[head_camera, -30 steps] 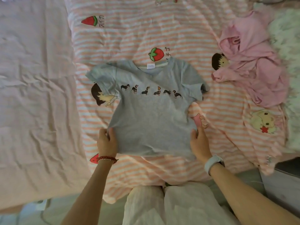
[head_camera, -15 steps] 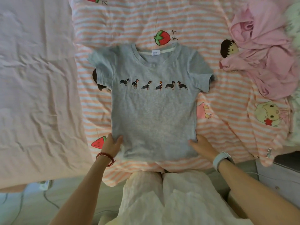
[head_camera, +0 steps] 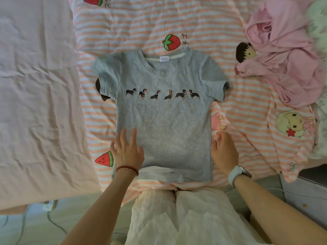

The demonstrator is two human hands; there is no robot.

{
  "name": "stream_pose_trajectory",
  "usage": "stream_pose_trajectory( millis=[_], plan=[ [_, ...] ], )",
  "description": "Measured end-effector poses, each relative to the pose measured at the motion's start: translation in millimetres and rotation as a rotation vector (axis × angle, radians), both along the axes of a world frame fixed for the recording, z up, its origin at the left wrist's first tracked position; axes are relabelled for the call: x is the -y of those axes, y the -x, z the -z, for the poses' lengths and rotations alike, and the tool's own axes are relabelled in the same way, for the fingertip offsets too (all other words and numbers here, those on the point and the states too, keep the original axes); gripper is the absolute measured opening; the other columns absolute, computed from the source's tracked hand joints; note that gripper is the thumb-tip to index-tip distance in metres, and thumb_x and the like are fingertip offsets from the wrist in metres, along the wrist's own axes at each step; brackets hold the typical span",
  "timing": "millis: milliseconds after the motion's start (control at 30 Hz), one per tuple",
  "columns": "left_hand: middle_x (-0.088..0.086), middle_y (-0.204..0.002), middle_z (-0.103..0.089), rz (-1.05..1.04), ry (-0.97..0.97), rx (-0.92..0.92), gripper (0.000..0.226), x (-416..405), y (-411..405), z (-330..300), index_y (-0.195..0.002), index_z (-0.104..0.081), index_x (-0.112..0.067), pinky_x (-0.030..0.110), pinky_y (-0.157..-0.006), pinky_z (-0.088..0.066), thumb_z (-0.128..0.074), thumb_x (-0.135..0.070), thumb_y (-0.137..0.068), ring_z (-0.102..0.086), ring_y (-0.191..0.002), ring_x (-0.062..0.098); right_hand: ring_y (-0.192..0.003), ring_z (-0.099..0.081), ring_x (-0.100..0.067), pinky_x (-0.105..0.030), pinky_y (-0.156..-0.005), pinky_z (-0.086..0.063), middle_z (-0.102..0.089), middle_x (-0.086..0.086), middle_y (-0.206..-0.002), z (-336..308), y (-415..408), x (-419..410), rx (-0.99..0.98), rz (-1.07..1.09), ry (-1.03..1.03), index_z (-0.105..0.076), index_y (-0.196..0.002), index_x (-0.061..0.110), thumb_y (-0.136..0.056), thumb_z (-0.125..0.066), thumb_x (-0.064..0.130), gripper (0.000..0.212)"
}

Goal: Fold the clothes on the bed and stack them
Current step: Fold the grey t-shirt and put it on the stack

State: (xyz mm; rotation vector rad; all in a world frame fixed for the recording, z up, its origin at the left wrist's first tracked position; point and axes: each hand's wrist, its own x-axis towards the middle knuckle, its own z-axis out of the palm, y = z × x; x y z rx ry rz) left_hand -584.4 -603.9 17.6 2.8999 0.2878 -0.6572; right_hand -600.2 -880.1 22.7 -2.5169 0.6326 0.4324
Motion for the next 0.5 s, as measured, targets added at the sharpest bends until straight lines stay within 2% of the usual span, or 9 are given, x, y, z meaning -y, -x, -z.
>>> stream_pose_trajectory(
  millis=[100,167,233,300,367,433,467,500],
  plan=[
    [0.009,-0.155,-0.008,0.199,0.043,-0.045,0.066,32.5,-26.9,9.1,-0.146,-0.019,-0.029,0.055,-0.112,-0.009,-0.051,-0.041,-0.089,-0.005,-0.142,0.031,-0.101,-0.054,-0.029,-0.043,-0.073,-0.05,-0.049,-0.015,-0.119,-3.0,-44.7,1.8,0.184,0.052,-0.052,-0.047,-0.122,0.004,-0.089,-0.056,0.016,0.036],
    [0.006,-0.156,0.004,0.291,0.036,-0.064,0.072,53.6,-44.6,18.0,-0.147,-0.007,-0.034,0.058,-0.111,-0.003,-0.046,-0.051,-0.089,0.005,-0.143,0.032,-0.109,-0.051,-0.029,-0.042,-0.079,-0.049,-0.045,-0.014,-0.125,-2.0,-74.4,5.6,0.276,0.144,-0.102,-0.044,-0.127,0.005,-0.089,-0.058,0.021,0.044],
    [0.006,-0.155,0.014,0.355,0.026,-0.074,0.08,73.6,-59.1,26.9,-0.146,0.003,-0.037,0.062,-0.109,0.0,-0.044,-0.062,-0.085,0.013,-0.141,0.033,-0.113,-0.047,-0.025,-0.037,-0.085,-0.045,-0.045,-0.013,-0.126,3.3,-103.7,13.4,0.312,0.258,-0.172,-0.042,-0.129,0.006,-0.09,-0.056,0.028,0.047],
    [0.004,-0.153,0.022,0.401,0.033,-0.095,0.09,90.2,-66.1,36.2,-0.144,0.01,-0.04,0.066,-0.106,0.002,-0.043,-0.071,-0.079,0.019,-0.14,0.035,-0.106,-0.046,-0.02,-0.03,-0.084,-0.041,-0.046,-0.008,-0.115,8.9,-130.7,23.5,0.308,0.354,-0.285,-0.043,-0.126,0.007,-0.091,-0.053,0.036,0.046],
    [0.004,-0.152,0.025,0.428,0.035,-0.111,0.094,102.2,-65.9,43.9,-0.144,0.01,-0.04,0.068,-0.104,0.003,-0.041,-0.077,-0.074,0.021,-0.139,0.034,-0.1,-0.047,-0.021,-0.029,-0.082,-0.038,-0.048,-0.006,-0.107,17.8,-154.1,36.1,0.259,0.428,-0.396,-0.046,-0.119,0.01,-0.09,-0.049,0.045,0.046],
    [0.004,-0.153,0.023,0.419,0.034,-0.097,0.096,109.6,-64.6,49.9,-0.145,0.008,-0.039,0.067,-0.104,0.006,-0.039,-0.079,-0.071,0.021,-0.14,0.033,-0.112,-0.05,-0.028,-0.034,-0.09,-0.042,-0.05,-0.013,-0.124,26.1,-173.8,46.7,0.106,0.53,-0.428,-0.048,-0.123,0.002,-0.086,-0.048,0.056,0.065],
    [0.005,-0.154,0.021,0.411,0.041,-0.071,0.096,112.4,-65.8,51.4,-0.145,0.007,-0.039,0.066,-0.105,0.007,-0.038,-0.08,-0.071,0.02,-0.14,0.032,-0.111,-0.052,-0.03,-0.036,-0.09,-0.044,-0.052,-0.015,-0.124,29.1,-180.9,50.3,0.022,0.56,-0.428,-0.052,-0.118,0.0,-0.084,-0.05,0.058,0.067],
    [0.005,-0.154,0.019,0.411,0.055,-0.036,0.095,114.8,-68.4,51.9,-0.145,0.006,-0.039,0.065,-0.105,0.009,-0.037,-0.08,-0.072,0.019,-0.14,0.032,-0.104,-0.056,-0.03,-0.037,-0.086,-0.046,-0.057,-0.015,-0.114,33.0,-186.0,53.6,-0.039,0.557,-0.429,-0.057,-0.105,0.001,-0.082,-0.053,0.055,0.059]
  ],
)
